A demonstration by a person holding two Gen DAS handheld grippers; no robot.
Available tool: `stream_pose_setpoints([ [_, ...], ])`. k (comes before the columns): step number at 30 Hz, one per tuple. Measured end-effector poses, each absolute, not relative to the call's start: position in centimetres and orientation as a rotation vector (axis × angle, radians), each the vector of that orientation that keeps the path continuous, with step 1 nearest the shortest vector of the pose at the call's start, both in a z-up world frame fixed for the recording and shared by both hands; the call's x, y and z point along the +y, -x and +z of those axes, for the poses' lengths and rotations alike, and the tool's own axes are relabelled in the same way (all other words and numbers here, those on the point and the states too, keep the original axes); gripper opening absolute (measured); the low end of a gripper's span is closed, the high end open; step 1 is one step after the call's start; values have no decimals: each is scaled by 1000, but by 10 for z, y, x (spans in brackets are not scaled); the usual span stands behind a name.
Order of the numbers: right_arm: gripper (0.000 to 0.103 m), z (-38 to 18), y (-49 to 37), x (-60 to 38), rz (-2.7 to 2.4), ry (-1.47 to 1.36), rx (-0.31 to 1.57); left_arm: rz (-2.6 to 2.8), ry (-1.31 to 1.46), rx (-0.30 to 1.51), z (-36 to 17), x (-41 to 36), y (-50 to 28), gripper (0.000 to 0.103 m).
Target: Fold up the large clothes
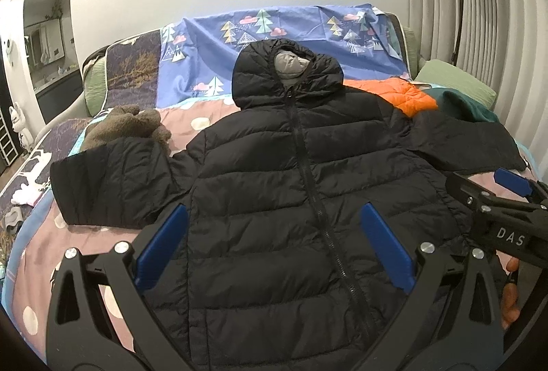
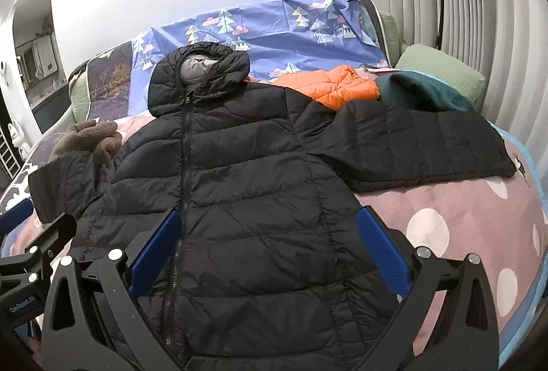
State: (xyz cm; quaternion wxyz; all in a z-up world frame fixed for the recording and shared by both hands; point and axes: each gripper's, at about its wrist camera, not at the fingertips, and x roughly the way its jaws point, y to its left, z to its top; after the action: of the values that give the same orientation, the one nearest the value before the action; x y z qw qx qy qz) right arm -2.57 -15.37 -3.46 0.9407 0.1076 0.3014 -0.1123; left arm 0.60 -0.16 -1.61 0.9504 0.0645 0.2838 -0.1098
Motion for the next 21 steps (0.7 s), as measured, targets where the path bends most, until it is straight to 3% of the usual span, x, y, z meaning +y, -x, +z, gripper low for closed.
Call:
stream_pose_setpoints([
  [21,102,-31,35,-156,-220,-244,561,-239,-122,555,-16,1,-2,101],
])
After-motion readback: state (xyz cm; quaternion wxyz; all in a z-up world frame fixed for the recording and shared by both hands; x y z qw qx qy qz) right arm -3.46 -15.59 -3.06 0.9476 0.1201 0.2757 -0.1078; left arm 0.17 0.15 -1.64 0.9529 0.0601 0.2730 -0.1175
